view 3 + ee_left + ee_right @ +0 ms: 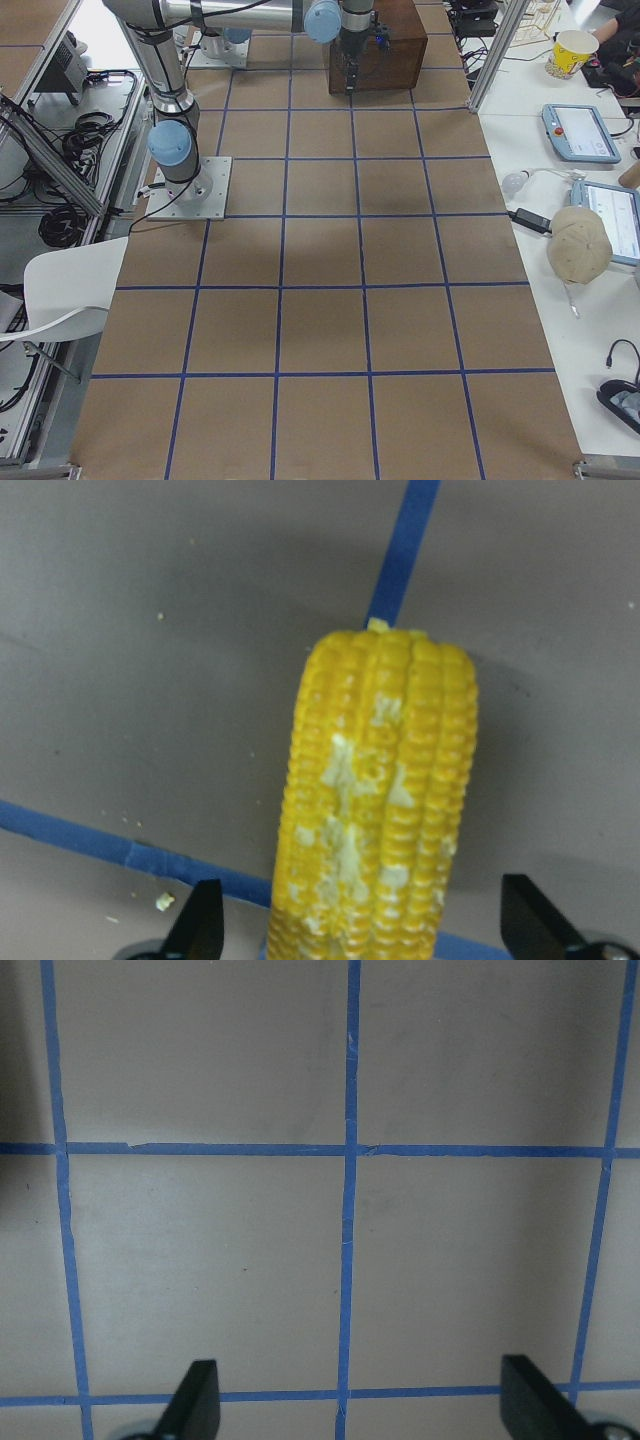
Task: Open drawer and put corn inside
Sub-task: 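Lower the left gripper onto the yellow corn cob and grasp it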
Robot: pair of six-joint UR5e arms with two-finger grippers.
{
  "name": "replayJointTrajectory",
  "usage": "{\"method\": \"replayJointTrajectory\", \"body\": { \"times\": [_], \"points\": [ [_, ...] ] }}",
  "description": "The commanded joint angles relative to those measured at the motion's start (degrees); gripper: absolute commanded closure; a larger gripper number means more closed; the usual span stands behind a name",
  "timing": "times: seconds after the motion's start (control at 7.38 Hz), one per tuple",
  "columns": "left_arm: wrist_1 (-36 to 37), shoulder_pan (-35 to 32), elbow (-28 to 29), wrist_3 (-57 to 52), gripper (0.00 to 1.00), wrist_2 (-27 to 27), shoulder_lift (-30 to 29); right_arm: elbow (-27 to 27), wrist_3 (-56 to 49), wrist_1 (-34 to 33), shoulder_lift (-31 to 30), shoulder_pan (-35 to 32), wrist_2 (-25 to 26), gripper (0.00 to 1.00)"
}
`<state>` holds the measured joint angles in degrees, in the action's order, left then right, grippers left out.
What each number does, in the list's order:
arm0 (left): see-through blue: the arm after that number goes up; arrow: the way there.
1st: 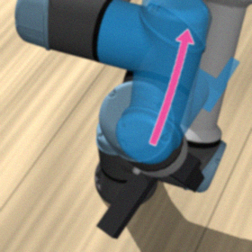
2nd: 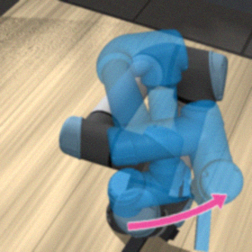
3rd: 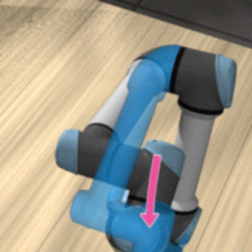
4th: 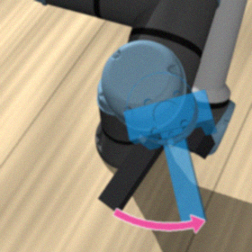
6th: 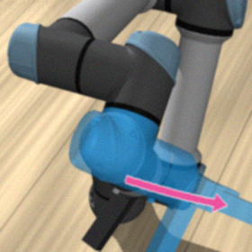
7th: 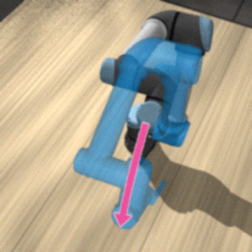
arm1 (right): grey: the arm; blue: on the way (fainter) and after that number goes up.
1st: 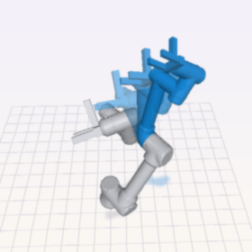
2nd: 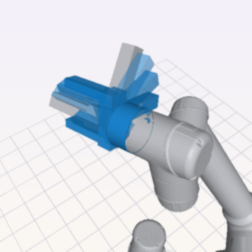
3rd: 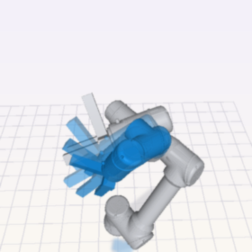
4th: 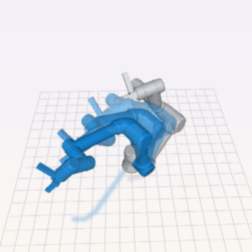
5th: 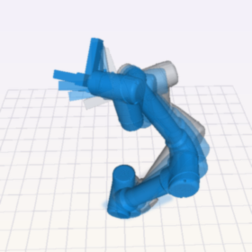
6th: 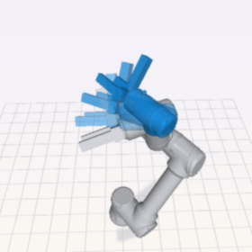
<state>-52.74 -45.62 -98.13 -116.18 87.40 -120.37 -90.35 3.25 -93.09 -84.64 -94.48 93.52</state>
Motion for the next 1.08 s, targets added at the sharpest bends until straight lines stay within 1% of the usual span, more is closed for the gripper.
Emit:
{"method": "replayJointTrajectory", "body": {
  "times": [0.0,0.14,0.27,0.41,0.54,0.81,0.95],
  "points": [
    [1.0,0.0,0.0,-0.1,0.56,-0.3,-0.1,0.0,0.0,0.0,0.0,0.0,0.0,0.00],
    [1.1,0.0,-0.1,-0.1,0.72,-0.4,-0.1,0.0,0.0,0.0,0.0,0.0,0.0,0.00],
    [1.1,0.1,0.0,0.0,0.86,-0.5,0.0,0.0,0.0,-0.1,0.0,0.0,0.0,0.00],
    [1.1,0.1,0.0,0.5,0.96,-0.6,0.0,0.0,0.0,0.0,0.0,0.0,0.0,0.00],
    [1.1,0.5,-0.2,1.2,1.00,-0.8,0.1,0.0,0.0,-0.1,0.0,0.0,0.0,0.00],
    [1.1,1.3,0.0,3.4,1.00,-1.0,1.1,0.0,0.0,0.0,0.0,0.0,0.0,0.00],
    [1.0,0.7,0.3,4.9,1.00,-1.0,2.1,0.0,0.0,0.0,0.0,0.0,0.0,0.00]
  ]
}}
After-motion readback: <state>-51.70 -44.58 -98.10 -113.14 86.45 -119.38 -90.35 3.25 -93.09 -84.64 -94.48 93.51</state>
